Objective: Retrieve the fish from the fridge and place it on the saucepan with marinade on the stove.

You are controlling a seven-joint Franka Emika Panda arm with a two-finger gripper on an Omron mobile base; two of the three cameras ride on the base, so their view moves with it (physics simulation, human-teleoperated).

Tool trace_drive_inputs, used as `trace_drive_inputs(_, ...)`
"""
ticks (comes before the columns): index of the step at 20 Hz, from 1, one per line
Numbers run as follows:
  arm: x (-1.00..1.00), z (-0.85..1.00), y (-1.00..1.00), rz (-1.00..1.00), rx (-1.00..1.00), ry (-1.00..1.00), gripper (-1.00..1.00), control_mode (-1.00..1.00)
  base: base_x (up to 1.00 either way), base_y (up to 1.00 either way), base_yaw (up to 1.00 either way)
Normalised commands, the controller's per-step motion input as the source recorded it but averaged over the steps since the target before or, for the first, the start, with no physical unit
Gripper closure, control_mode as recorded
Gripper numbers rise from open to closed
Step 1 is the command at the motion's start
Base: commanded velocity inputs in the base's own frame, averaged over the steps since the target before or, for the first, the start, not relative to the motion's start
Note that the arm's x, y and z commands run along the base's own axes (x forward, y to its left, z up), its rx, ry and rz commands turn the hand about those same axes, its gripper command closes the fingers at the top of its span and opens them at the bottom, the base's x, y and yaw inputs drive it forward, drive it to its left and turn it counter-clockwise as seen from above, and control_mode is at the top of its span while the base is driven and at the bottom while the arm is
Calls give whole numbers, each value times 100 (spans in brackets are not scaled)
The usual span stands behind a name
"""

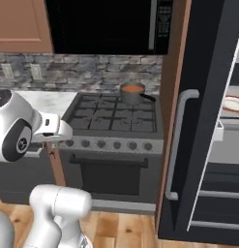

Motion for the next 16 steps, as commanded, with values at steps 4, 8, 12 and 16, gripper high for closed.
trace_drive_inputs(4,0,0,0,0,0,0,100,100,100,-4,0)
trace_drive_inputs(8,0,0,0,0,0,0,100,100,100,-13,0)
trace_drive_inputs(12,0,0,0,0,0,0,100,100,81,-47,0)
trace_drive_inputs(16,0,0,0,0,0,0,100,100,25,-52,0)
